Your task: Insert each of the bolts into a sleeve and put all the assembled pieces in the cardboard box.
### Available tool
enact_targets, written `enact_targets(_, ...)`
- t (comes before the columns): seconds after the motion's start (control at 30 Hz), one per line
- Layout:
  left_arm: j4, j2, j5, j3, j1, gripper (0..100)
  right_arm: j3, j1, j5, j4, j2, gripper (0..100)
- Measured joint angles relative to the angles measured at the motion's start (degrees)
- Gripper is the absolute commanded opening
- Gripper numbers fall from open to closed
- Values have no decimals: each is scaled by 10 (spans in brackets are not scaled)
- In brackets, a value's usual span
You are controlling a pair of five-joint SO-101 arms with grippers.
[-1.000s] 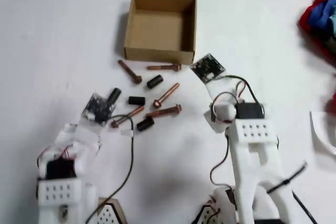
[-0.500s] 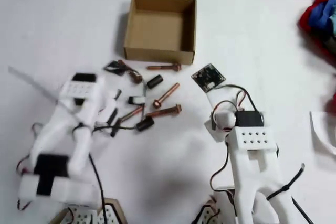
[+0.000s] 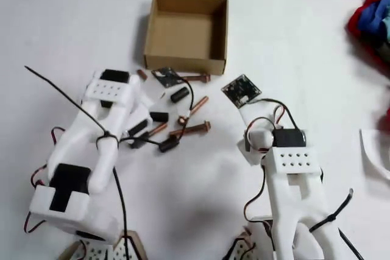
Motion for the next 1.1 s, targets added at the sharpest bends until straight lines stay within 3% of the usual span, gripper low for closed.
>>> enact_targets(0.17, -8, 0, -5, 10, 0, 163, 0, 0, 0, 0, 0, 22)
enact_targets(0.53, -109, 4, -5, 68, -1, 164, 0, 0, 0, 0, 0, 22)
enact_targets(0.7, -116, 62, -5, 62, -1, 164, 0, 0, 0, 0, 0, 22)
enact_targets(0.87, -71, 142, -5, -8, -3, 157, 0, 0, 0, 0, 0, 22)
enact_targets(0.97, -25, 186, -5, -67, -8, 31, 0, 0, 0, 0, 0, 22)
enact_targets(1.1, 26, 226, -7, -124, -10, 20, 0, 0, 0, 0, 0, 22)
